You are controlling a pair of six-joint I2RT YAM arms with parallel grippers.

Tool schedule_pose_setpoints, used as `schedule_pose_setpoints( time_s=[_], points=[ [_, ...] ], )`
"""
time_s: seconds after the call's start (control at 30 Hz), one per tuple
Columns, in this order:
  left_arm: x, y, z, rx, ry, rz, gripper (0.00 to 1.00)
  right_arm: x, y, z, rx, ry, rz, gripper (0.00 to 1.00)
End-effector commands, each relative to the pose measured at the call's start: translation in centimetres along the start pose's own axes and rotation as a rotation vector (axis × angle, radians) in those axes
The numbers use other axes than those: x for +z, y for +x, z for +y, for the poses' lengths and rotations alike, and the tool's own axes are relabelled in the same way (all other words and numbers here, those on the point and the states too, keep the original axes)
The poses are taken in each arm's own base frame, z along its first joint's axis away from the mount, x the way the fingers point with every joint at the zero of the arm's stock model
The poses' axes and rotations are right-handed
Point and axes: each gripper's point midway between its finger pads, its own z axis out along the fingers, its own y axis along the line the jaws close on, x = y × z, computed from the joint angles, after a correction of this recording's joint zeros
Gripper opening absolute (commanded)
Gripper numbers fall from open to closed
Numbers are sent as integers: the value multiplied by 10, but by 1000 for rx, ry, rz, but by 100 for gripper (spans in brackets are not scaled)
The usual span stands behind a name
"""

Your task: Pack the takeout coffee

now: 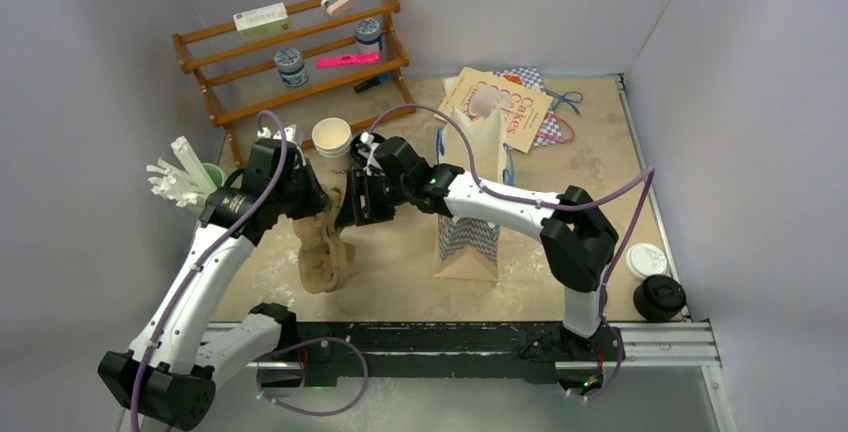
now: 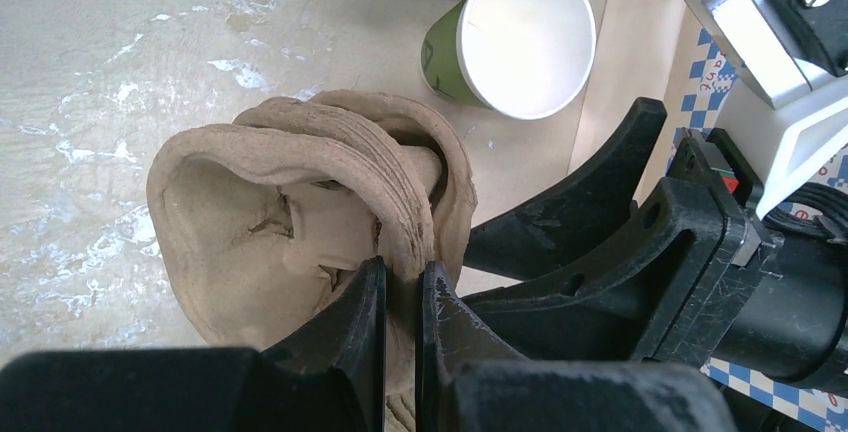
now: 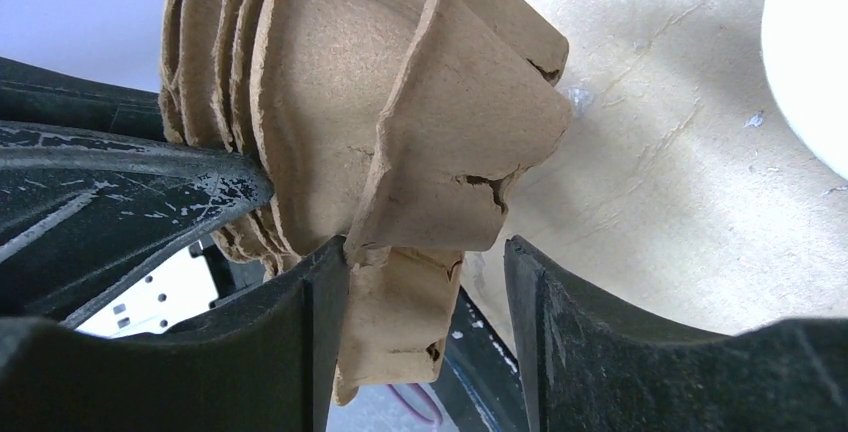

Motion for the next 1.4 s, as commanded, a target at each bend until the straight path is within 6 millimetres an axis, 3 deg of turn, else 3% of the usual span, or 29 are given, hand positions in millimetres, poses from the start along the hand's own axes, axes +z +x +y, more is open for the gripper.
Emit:
schedule_pose_setpoints(
  time_s=[0.0, 0.17, 0.33, 0.63, 0.87, 1.2, 1.37],
  points=[
    [-12, -28, -17, -9, 55, -91, 0, 1, 3, 10, -38, -23, 22, 58],
    [-11, -35, -12, 12, 18, -111, 0, 4, 12, 2, -50, 4, 49, 53],
    [-12, -38, -10, 45, -2, -104, 0, 8, 25, -30, -46, 123, 98, 37],
    [-8, -24, -9, 68, 9, -42, 0, 13, 19, -54, -89, 225, 66, 30],
    [0, -11, -2, 62, -2, -18, 0, -3, 7, -30, -94, 149, 1, 44],
    [1, -10, -1, 65, 0, -18, 0, -26, 6, 6, -138, -23, -38, 53],
    [-1, -14, -3, 62, 5, -28, 0, -21, 5, 13, -159, -75, -42, 56]
  ],
)
